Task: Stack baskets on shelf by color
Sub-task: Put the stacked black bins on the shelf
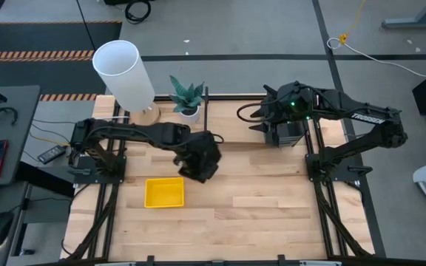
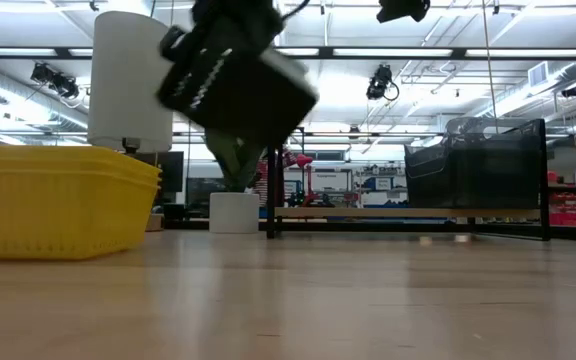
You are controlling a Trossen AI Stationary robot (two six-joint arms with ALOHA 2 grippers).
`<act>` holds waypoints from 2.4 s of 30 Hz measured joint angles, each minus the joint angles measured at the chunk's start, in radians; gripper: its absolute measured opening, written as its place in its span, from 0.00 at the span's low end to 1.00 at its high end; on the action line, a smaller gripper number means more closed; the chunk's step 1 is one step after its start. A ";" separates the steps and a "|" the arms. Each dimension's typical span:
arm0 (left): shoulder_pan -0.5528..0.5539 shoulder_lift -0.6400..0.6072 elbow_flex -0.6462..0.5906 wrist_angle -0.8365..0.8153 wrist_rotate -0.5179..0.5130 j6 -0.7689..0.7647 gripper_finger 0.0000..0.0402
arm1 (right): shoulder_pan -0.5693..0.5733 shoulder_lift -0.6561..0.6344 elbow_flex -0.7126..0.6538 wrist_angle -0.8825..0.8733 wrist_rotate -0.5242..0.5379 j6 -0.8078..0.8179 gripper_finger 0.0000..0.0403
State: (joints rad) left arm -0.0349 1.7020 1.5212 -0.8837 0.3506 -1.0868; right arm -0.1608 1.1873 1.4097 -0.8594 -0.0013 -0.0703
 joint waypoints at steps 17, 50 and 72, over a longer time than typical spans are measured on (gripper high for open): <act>-0.025 0.180 0.255 0.214 -0.263 -0.039 0.04 | -0.085 -0.019 0.072 -0.088 0.084 -0.034 0.49; 0.261 0.704 0.745 0.070 -0.418 0.068 0.07 | -0.101 -0.110 0.072 -0.176 0.076 0.011 0.49; 0.246 0.696 0.741 0.265 -0.355 0.018 0.56 | -0.101 -0.112 0.072 -0.184 0.078 0.005 0.49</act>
State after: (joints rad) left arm 0.2114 2.3978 2.2627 -0.6185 -0.0044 -1.0685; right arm -0.2619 1.0750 1.4815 -1.0431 0.0769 -0.0655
